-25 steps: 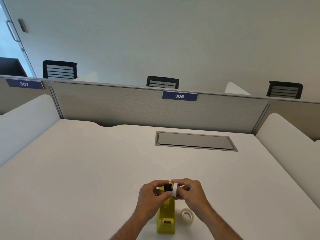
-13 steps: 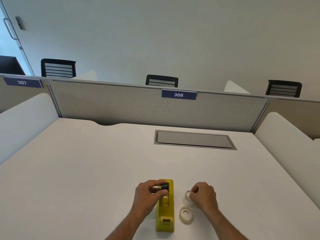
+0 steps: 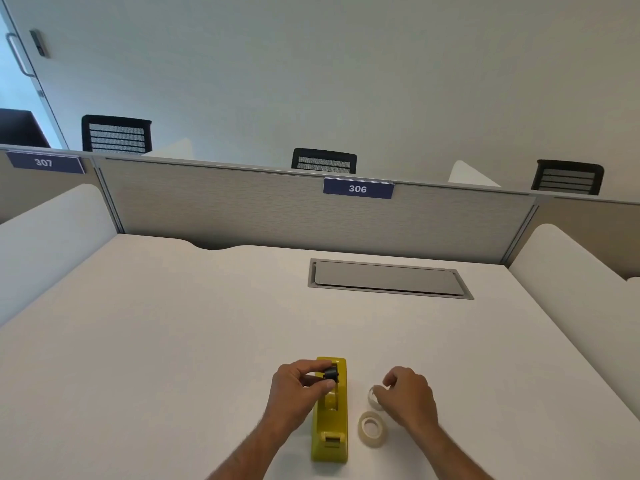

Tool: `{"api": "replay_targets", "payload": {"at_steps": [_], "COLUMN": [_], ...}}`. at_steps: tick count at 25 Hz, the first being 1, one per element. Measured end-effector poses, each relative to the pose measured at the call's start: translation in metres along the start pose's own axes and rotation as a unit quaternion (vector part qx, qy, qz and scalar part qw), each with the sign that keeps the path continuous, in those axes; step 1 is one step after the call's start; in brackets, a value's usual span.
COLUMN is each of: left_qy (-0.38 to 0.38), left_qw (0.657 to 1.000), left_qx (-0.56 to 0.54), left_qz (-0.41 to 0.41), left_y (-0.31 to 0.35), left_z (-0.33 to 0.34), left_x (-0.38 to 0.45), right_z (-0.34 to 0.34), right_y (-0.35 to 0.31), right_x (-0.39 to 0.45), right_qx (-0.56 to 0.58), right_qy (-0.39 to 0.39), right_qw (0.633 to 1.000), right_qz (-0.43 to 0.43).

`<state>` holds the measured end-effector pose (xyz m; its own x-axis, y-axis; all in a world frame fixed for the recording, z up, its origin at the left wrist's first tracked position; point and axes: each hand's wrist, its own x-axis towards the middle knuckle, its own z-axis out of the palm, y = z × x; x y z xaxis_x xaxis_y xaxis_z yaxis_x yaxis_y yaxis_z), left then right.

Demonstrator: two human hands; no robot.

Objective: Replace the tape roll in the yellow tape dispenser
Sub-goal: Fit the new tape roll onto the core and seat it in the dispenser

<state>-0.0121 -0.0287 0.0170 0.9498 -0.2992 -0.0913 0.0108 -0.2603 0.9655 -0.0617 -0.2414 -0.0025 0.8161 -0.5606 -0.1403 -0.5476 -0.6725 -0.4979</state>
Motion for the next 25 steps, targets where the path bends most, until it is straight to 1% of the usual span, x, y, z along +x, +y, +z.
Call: {"api": "replay_targets", "payload": {"at_steps": [2,5,8,12,14,16,17,18,20,21,23,25], "left_qy": [0.001,0.003,0.006,0.004,0.005,0.007,0.006,0.004,0.002,0.001,-0.001,-0.003], "left_qw": [1.000,1.000,1.000,1.000,1.000,1.000,1.000,1.000,1.000,1.000,1.000,1.000], "left_qx": [0.003,0.002,0.003,-0.011,-0.014,-0.017,-0.019,-0.021,-0.022,-0.021,-0.020,-0.024], "left_qz": [-0.002,-0.010,-0.015,-0.016,-0.017,-0.016,-0.014,-0.013,-0.011,-0.010,-0.009,-0.006], "left_y": [-0.002,-0.002,-0.001,0.000,0.000,0.000,-0.001,-0.001,-0.002,-0.002,0.000,0.001], "left_z": [0.000,0.000,0.000,-0.001,-0.001,-0.001,0.000,0.000,0.002,0.004,0.007,0.009], "left_x": [0.000,-0.001,-0.001,-0.001,-0.002,-0.002,-0.003,-0.003,-0.004,-0.004,-0.004,-0.005], "right_z": [-0.001,0.000,0.002,0.007,0.009,0.009,0.009,0.008,0.002,-0.001,-0.005,-0.004], "right_y": [-0.005,-0.009,-0.007,-0.002,-0.003,-0.004,-0.004,-0.005,-0.010,-0.013,-0.019,-0.024], "right_x": [-0.013,-0.034,-0.046,-0.051,-0.050,-0.046,-0.042,-0.038,-0.034,-0.033,-0.032,-0.032], "right_qx": [-0.009,-0.067,-0.117,-0.107,-0.082,-0.004,0.071,0.162,0.325,0.380,0.448,0.479], "right_qy": [-0.021,-0.074,-0.097,-0.099,-0.092,-0.071,-0.062,-0.059,-0.072,-0.081,-0.104,-0.131], "right_qw": [0.999,0.992,0.982,0.981,0.986,0.993,0.993,0.983,0.942,0.921,0.886,0.865], "right_qz": [-0.031,-0.077,-0.112,-0.124,-0.116,-0.092,-0.076,-0.059,-0.037,-0.042,-0.060,-0.072]}}
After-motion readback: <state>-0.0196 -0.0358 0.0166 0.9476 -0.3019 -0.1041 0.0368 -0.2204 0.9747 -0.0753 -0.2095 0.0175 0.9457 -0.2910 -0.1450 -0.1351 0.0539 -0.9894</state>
